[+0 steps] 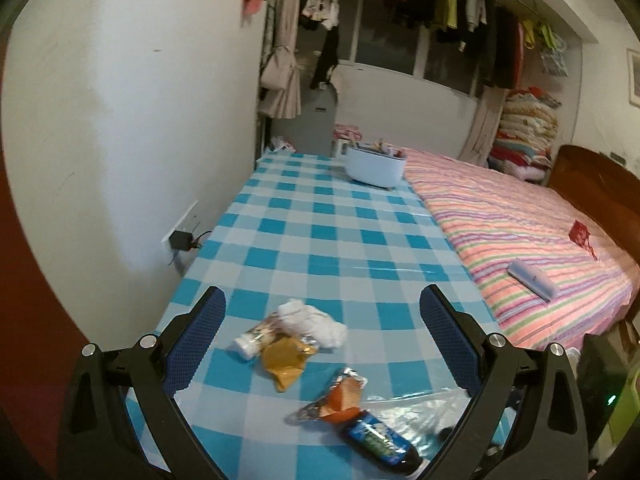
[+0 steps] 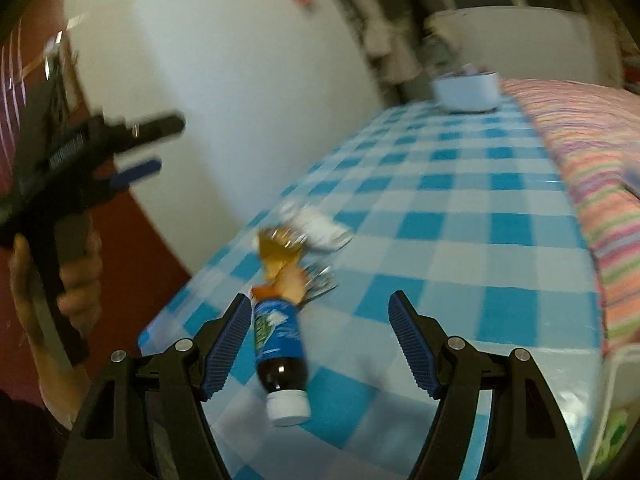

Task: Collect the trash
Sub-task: 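Move both tools back over the table toward the remaining trash, then grasp the dark blue bottle with the right tool and lift it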

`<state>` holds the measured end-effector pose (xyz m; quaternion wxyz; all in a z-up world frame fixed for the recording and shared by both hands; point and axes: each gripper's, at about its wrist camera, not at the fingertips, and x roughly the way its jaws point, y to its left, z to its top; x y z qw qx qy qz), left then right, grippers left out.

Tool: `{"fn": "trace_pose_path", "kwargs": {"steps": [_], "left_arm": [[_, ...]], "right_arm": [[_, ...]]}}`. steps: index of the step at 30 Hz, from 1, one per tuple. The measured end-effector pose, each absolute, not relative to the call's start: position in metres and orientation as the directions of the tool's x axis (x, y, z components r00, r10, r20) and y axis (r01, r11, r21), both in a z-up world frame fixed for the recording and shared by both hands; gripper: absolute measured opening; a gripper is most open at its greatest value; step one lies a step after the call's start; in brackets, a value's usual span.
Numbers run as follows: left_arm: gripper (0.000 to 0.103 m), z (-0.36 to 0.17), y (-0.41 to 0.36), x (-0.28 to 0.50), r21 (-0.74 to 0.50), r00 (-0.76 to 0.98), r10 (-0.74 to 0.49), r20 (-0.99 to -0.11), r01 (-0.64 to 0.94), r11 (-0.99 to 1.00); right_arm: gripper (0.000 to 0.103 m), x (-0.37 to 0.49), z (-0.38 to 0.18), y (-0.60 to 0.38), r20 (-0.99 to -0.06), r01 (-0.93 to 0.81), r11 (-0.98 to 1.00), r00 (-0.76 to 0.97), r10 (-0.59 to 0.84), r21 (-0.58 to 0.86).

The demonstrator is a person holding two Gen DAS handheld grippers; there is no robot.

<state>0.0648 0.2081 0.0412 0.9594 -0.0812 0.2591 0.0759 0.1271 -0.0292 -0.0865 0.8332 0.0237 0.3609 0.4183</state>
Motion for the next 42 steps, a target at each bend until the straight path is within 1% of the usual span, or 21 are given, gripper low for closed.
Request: {"fn": "trace_pose_path", "kwargs": {"steps": [2, 7, 13, 17, 28, 40, 41, 42], "left_arm": [[0.096, 0.04, 0.213, 0.062, -0.113, 0.851, 0.113, -0.513, -0.197, 0.974], [0.096, 0.034, 0.223, 0.059, -0.106, 0.839, 0.13, -0.529, -0.218, 0.97], [0.096, 0.028, 0.239, 0.055, -0.112, 0.826, 0.146, -0.545, -0.244, 0.963], [0.096, 0.026, 0.247, 0.054, -0.128, 0.82, 0.146, -0.554, -0.258, 0.958], [0.096, 0.025, 0.25, 0.053, -0.135, 0.819, 0.146, -0.555, -0.263, 0.955], [0.096, 0.022, 0.248, 0.052, -0.142, 0.819, 0.14, -0.557, -0.26, 0.955], [0.096, 0.022, 0.248, 0.051, -0.143, 0.818, 0.139, -0.558, -0.26, 0.955], [0.096, 0.021, 0.247, 0.051, -0.144, 0.818, 0.14, -0.558, -0.262, 0.954]], "right_arm": [[0.069, 0.126, -0.091, -0.005, -0.628, -0.728, 0.622, 0.347, 0.697, 0.288], [0.069, 0.121, -0.104, 0.023, -0.688, -0.785, 0.576, 0.289, 0.665, 0.227], [0.069, 0.123, -0.114, 0.035, -0.729, -0.791, 0.574, 0.265, 0.631, 0.209], [0.069, 0.124, -0.122, 0.045, -0.764, -0.802, 0.574, 0.262, 0.59, 0.169], [0.069, 0.13, -0.134, 0.049, -0.801, -0.793, 0.592, 0.256, 0.542, 0.147], [0.069, 0.123, -0.138, 0.057, -0.813, -0.805, 0.58, 0.254, 0.524, 0.122], [0.069, 0.123, -0.138, 0.057, -0.814, -0.802, 0.584, 0.255, 0.522, 0.123], [0.066, 0.124, -0.138, 0.057, -0.814, -0.801, 0.585, 0.254, 0.523, 0.125]]}}
